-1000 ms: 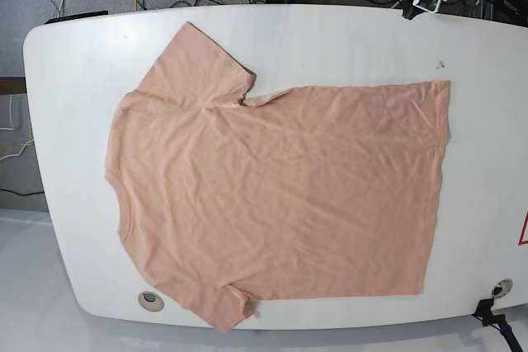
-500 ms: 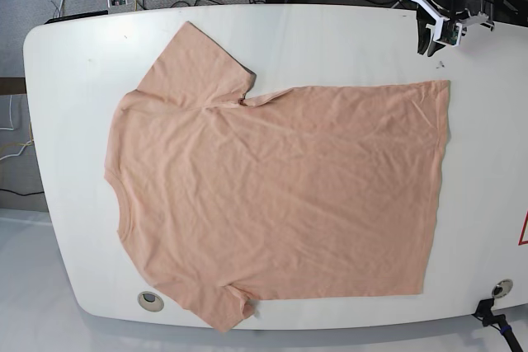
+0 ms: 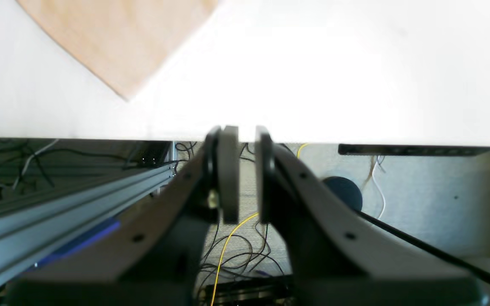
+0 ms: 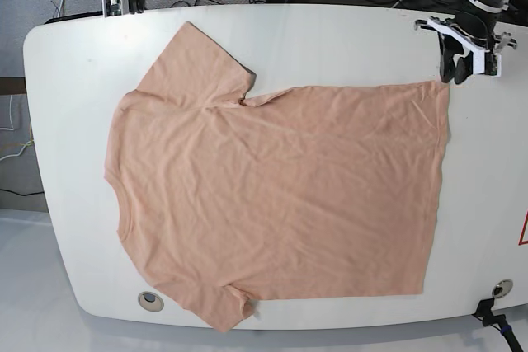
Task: Fold the T-shirt properly
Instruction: 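Move both grippers out over the table toward the peach T-shirt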
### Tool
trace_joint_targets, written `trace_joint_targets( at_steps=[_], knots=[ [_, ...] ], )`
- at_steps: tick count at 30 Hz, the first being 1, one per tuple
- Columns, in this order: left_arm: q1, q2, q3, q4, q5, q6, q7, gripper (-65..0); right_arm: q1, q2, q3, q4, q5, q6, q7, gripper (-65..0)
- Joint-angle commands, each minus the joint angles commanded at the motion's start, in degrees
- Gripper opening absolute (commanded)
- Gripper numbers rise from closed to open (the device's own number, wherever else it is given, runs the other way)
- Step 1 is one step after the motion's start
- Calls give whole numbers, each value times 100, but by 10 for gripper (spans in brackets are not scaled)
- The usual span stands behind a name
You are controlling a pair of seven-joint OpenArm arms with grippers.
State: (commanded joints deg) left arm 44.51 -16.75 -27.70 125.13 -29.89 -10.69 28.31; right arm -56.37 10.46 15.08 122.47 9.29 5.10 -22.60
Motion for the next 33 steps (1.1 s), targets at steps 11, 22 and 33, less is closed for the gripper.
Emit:
trace_joint_targets(
  at_steps=[11, 22, 33],
  knots=[
    [-435, -152, -601, -1276, -693, 53, 178, -504, 66, -17, 9, -6, -5, -52, -24, -578],
    [-608, -142, -494, -1302, -604, 51, 226, -493, 161, -30, 24, -20, 23, 45, -94, -559],
    [-676, -199, -449, -1411, -515, -51, 312, -484, 144, -46, 19, -38, 14, 71, -94, -390]
  ],
)
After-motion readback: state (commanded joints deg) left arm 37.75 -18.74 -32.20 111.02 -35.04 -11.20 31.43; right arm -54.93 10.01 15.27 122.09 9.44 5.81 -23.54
